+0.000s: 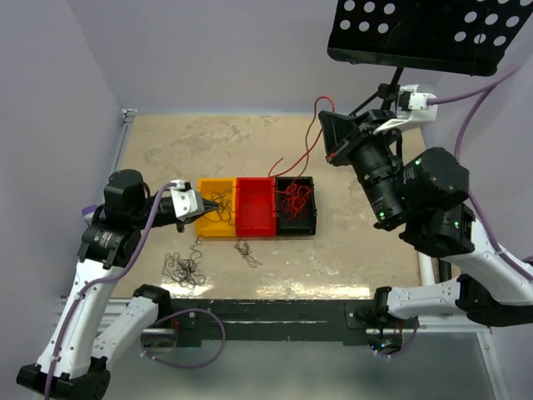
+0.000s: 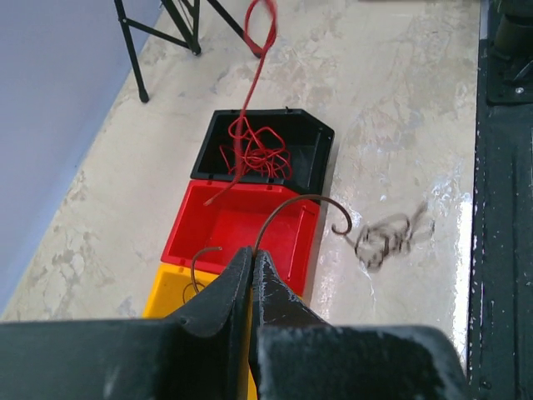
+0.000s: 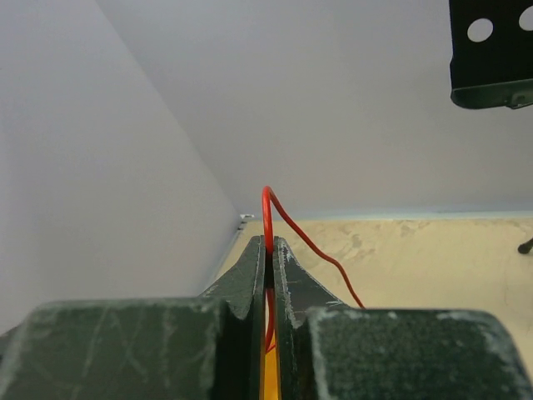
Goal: Untangle the cables
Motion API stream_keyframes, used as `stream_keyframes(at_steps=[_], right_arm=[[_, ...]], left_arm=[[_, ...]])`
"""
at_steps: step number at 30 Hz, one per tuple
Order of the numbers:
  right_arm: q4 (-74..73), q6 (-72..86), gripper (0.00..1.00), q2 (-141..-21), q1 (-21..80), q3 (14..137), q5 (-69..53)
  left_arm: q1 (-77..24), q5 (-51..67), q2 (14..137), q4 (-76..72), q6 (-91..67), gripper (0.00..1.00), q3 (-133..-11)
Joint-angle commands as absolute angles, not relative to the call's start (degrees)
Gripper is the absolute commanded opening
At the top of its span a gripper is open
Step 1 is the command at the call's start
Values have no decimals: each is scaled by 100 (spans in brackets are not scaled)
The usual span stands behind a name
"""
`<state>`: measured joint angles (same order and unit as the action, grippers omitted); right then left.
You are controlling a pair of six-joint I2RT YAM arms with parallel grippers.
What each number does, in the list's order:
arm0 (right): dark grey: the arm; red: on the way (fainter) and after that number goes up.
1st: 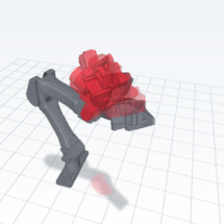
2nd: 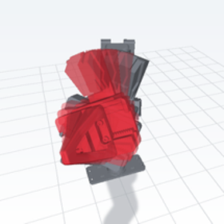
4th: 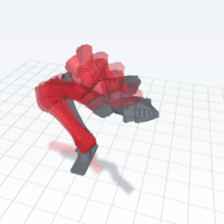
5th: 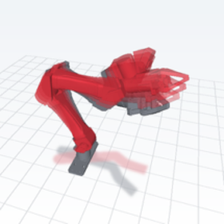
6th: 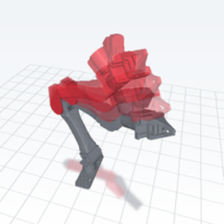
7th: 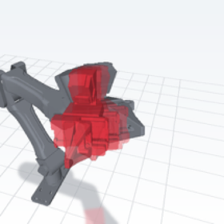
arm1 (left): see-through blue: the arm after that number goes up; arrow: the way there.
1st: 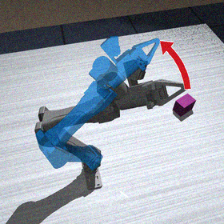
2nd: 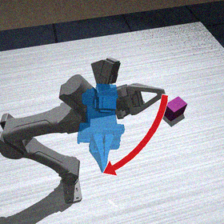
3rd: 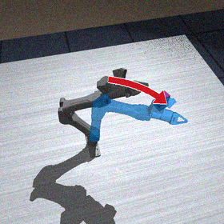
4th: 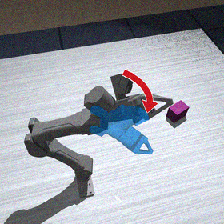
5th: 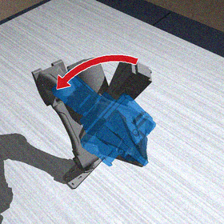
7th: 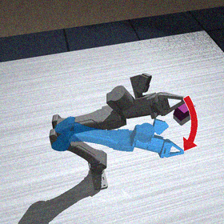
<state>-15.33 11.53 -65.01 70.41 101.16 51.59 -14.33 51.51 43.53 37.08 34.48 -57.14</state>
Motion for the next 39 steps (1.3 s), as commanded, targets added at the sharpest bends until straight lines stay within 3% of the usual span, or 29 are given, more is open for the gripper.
stream_keyframes(at_steps=[1, 18, 39], right_arm=[[-1108, 1098, 0, -6460, 6961, 10055, 5282], [-958, 1476, 0, -6785, 5661, 9018, 4342], [-1275, 2338, 0, -7604, 4315, 7621, 4052]], left_arm=[[-1450, 5300, 4210, 3139, 2928, 0, -5994], [-1450, 4246, 4025, 1881, 2118, 0, -6091], [-1450, 4192, 4122, 1767, 2057, 0, -6091]])
